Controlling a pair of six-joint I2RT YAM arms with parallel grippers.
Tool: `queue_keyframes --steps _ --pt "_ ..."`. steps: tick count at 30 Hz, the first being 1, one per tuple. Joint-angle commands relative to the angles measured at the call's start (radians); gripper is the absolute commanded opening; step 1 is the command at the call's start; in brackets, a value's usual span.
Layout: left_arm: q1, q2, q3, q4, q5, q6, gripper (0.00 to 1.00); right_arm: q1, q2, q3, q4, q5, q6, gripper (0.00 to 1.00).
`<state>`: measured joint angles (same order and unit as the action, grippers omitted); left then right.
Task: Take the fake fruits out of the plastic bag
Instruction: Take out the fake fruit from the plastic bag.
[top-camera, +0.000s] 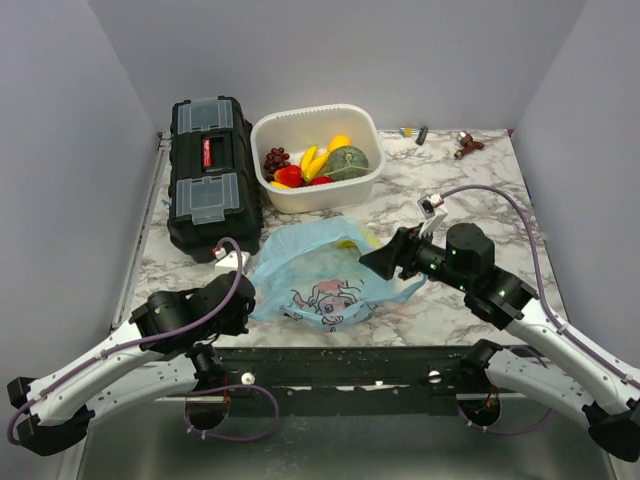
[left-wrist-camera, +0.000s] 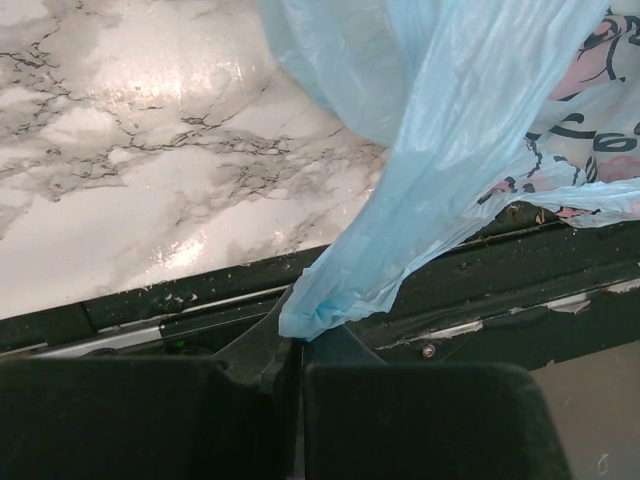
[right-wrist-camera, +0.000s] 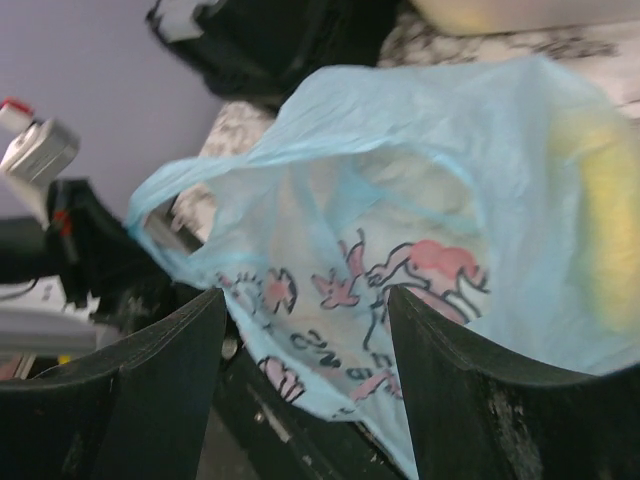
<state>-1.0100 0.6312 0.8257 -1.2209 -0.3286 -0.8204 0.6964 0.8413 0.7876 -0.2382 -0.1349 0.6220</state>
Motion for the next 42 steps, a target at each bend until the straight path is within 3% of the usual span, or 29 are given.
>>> queue_keyframes --steps 1,5,9,17,26,35,42 --pt "-0.001 0.012 0.000 -0.013 -0.015 -0.001 0.00 0.079 -0.041 -0.057 0.099 -0.121 0.010 0.69" --pt "-0.001 0.022 0.001 -0.013 -0.015 -0.002 0.00 0.203 0.056 -0.052 0.099 -0.039 0.021 0.69" --pt "-0.001 0.024 0.001 -0.012 -0.016 -0.002 0.00 0.320 0.197 -0.049 0.126 0.169 0.094 0.68" --pt "-0.002 0.017 0.000 -0.011 -0.016 -0.002 0.00 0.327 0.443 -0.008 0.196 0.541 0.306 0.66" --pt "-0.001 0.022 0.020 0.010 0.016 0.015 0.00 0.327 0.756 0.218 0.031 0.805 0.552 0.65" --pt "-0.002 0.014 0.028 0.345 0.250 0.024 0.00 0.326 1.003 0.427 -0.274 1.034 0.840 0.69" --pt "-0.012 -0.023 -0.072 0.450 0.361 -0.007 0.00 0.304 1.020 0.373 -0.209 1.092 0.866 0.69"
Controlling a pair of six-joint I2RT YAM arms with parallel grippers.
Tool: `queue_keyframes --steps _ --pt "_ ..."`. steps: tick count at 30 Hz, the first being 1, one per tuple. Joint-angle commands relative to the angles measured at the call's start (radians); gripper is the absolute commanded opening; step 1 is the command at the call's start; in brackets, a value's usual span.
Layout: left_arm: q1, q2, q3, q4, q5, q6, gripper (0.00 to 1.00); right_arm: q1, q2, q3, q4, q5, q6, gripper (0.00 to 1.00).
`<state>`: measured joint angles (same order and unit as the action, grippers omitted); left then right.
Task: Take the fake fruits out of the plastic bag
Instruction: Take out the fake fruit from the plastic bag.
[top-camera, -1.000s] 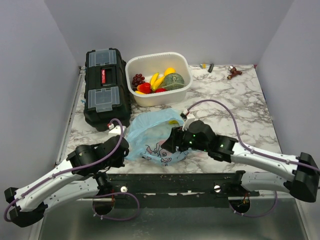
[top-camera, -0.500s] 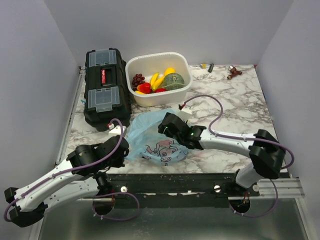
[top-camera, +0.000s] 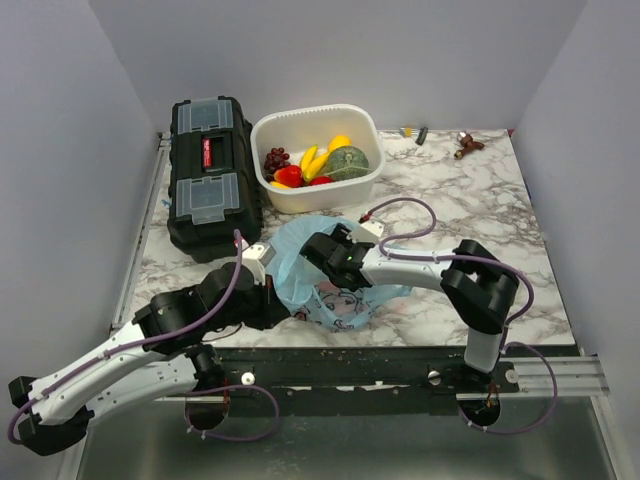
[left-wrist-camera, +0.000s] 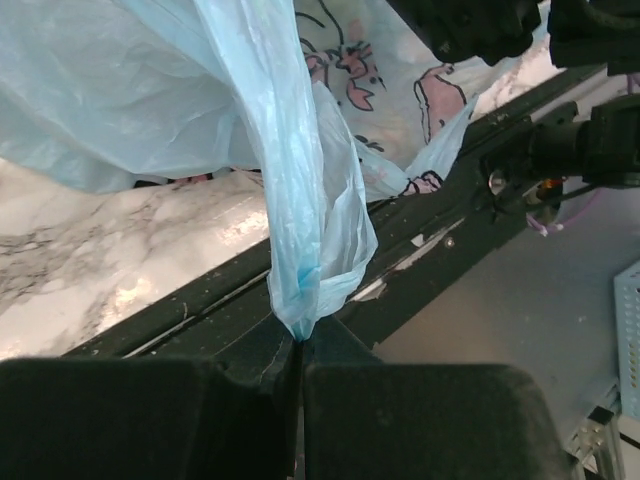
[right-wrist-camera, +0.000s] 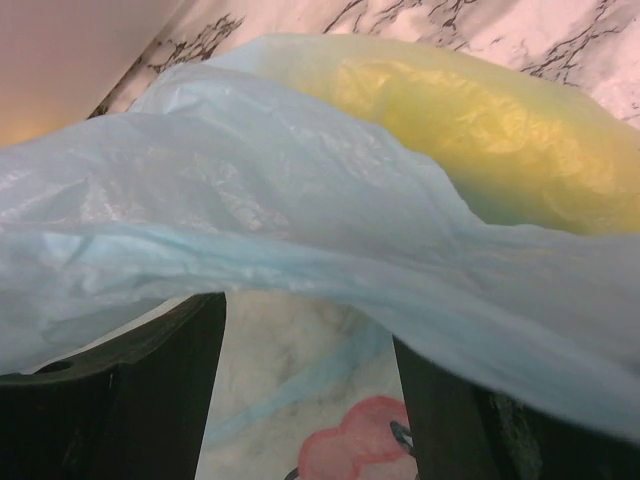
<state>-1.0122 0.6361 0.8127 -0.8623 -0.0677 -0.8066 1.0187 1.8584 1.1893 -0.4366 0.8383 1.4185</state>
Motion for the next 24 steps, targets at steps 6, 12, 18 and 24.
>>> queue_keyframes --steps 6,12,18,24 --pt "-0.011 -0.047 -0.057 -0.039 0.046 -0.012 0.00 -0.065 0.014 -0.037 0.036 0.126 0.031 0.77" --pt "-0.013 -0.064 -0.044 -0.081 0.060 0.037 0.00 -0.113 0.061 -0.009 0.073 0.098 0.002 0.87" --pt "-0.019 -0.047 -0.041 -0.117 0.095 0.039 0.00 -0.143 0.088 0.025 0.064 0.113 0.021 0.87" --pt "-0.028 0.011 -0.006 -0.247 0.076 0.020 0.00 -0.144 0.112 0.056 0.174 0.150 -0.172 0.88"
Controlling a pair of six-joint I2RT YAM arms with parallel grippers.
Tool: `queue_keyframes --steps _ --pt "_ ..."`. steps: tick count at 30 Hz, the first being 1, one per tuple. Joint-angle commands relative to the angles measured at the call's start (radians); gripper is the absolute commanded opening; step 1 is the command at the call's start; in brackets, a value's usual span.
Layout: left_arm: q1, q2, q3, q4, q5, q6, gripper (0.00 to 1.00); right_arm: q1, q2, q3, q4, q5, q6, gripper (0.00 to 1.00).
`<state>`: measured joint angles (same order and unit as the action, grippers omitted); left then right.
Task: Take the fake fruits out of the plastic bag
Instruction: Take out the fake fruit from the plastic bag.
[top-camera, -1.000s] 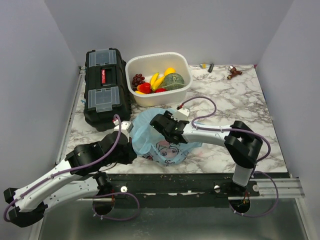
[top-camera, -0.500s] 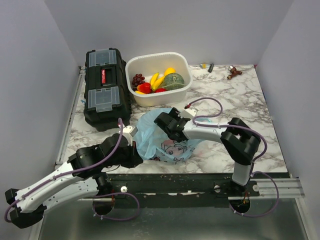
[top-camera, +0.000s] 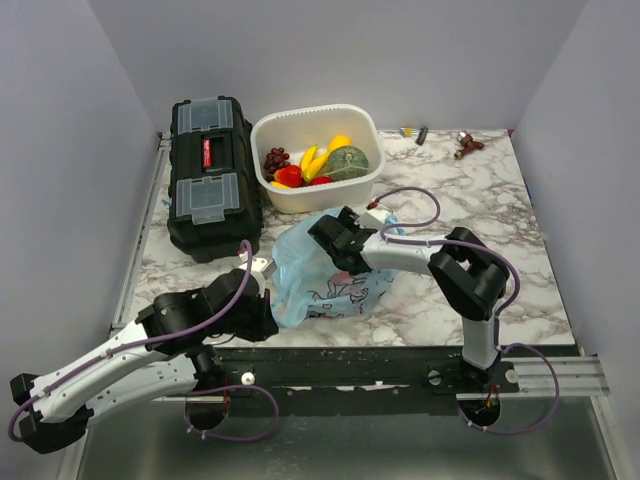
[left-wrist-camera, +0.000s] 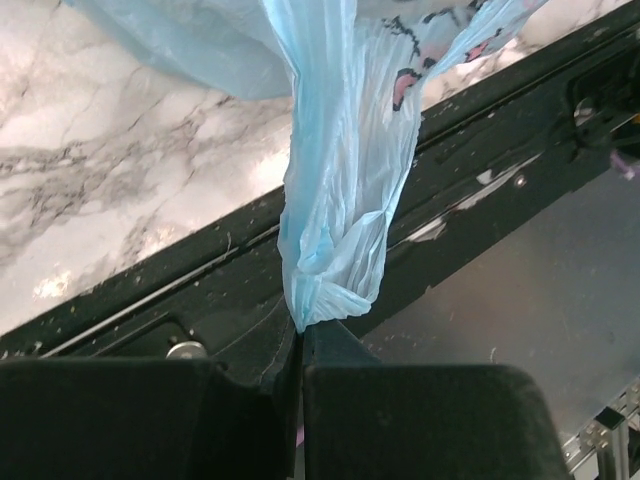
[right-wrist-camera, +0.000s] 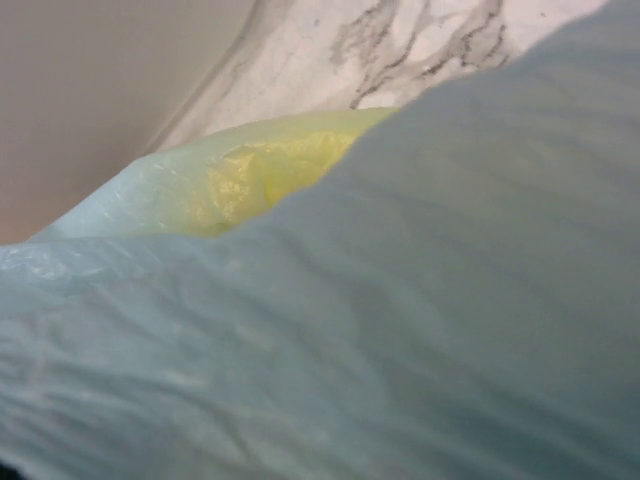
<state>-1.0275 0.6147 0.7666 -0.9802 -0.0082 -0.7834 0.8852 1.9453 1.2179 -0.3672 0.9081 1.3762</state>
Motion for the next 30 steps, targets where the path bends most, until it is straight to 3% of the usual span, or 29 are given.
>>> queue_keyframes --steps 1,5,8,14,18,30 --pt "-0.017 0.044 0.045 -0.145 -0.010 -0.006 0.00 -0.011 0.016 0.015 0.163 0.073 -0.190 0.88" --pt "-0.033 0.078 0.050 -0.134 -0.022 0.010 0.00 -0.011 -0.064 -0.131 0.454 0.012 -0.345 0.88" --pt "-0.037 0.105 0.047 -0.060 -0.011 0.014 0.00 -0.011 -0.109 -0.203 0.566 -0.009 -0.368 0.87" --pt "-0.060 0.167 0.036 0.119 0.066 -0.010 0.00 -0.026 -0.089 -0.222 0.625 0.031 -0.350 0.86" --pt "-0.084 0.185 0.023 0.179 0.072 -0.038 0.00 -0.071 -0.066 -0.227 0.689 -0.060 -0.360 0.87" --pt "-0.129 0.238 -0.010 0.199 0.073 -0.054 0.00 -0.144 0.075 -0.100 0.722 -0.119 -0.435 0.91"
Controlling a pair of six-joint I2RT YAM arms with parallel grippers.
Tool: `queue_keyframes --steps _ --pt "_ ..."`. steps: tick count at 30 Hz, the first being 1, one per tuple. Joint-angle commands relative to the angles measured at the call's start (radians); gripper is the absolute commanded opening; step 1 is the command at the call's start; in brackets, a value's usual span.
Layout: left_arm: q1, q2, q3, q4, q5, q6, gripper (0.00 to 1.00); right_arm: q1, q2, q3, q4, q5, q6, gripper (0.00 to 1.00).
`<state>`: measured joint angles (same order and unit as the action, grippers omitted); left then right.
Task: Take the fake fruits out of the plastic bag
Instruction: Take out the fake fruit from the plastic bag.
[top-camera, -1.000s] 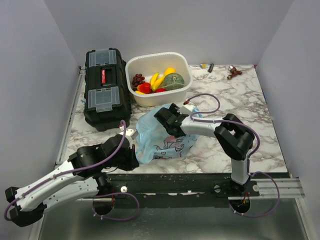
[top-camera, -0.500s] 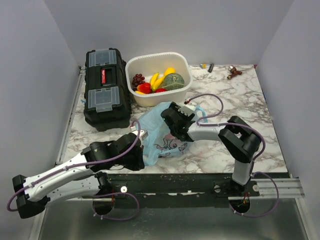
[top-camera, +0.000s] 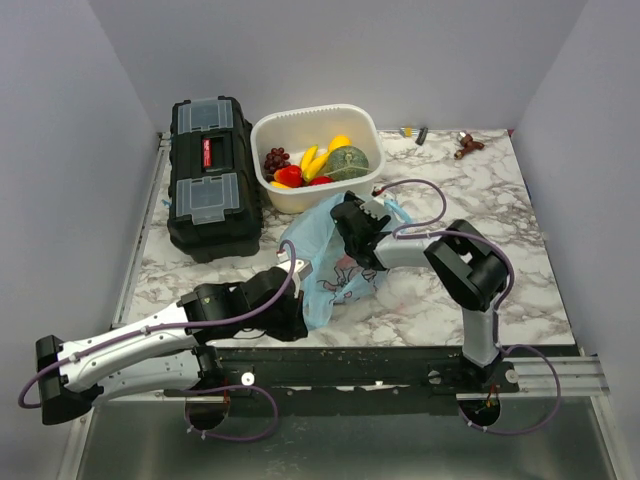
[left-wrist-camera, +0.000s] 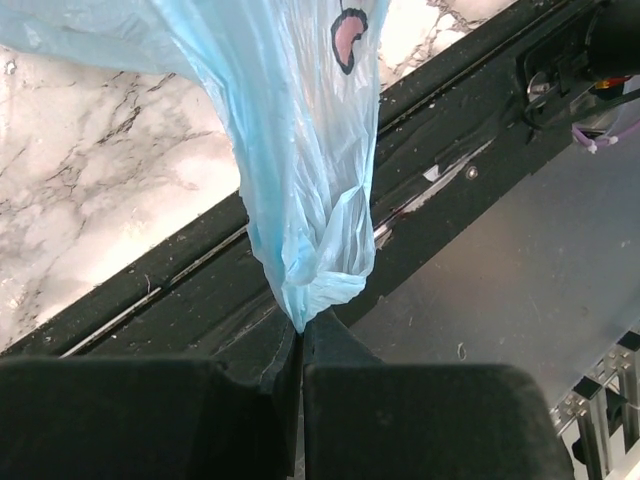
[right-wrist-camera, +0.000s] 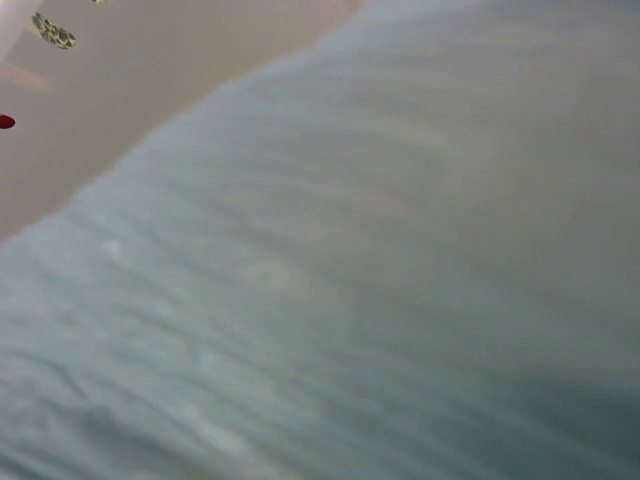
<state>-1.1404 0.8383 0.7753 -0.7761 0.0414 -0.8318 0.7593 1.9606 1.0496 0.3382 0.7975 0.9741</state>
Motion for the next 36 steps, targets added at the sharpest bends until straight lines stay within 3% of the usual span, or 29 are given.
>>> queue_keyframes --steps 1,13,17,21,24,26,33,36 --pt "-0.018 0.017 -0.019 -0.008 0.022 -0.003 0.00 -0.022 0.072 0.076 0.016 -0.014 -0.028 0.92" --pt "-0.035 -0.006 -0.040 -0.015 0.015 -0.009 0.00 -0.091 0.208 0.192 -0.003 -0.088 -0.025 0.98" --pt "-0.037 -0.008 -0.043 -0.022 0.011 -0.010 0.00 -0.100 0.210 0.187 0.001 -0.122 -0.050 0.87" --pt "-0.036 -0.014 -0.047 -0.022 -0.004 -0.012 0.00 -0.100 0.171 0.117 0.092 -0.186 -0.091 0.69" --pt "-0.036 -0.012 -0.044 -0.022 -0.011 -0.008 0.00 -0.100 0.136 0.086 0.105 -0.227 -0.100 0.45" --pt "-0.037 -0.004 -0.044 -0.025 -0.012 -0.007 0.00 -0.100 0.112 0.059 0.124 -0.253 -0.101 0.36" --pt "-0.039 0.010 -0.046 -0.019 -0.016 -0.015 0.00 -0.100 0.022 -0.025 0.159 -0.307 -0.097 0.29" --pt "-0.038 0.010 -0.040 -0.022 -0.028 -0.021 0.00 -0.100 -0.012 -0.050 0.149 -0.305 -0.094 0.21"
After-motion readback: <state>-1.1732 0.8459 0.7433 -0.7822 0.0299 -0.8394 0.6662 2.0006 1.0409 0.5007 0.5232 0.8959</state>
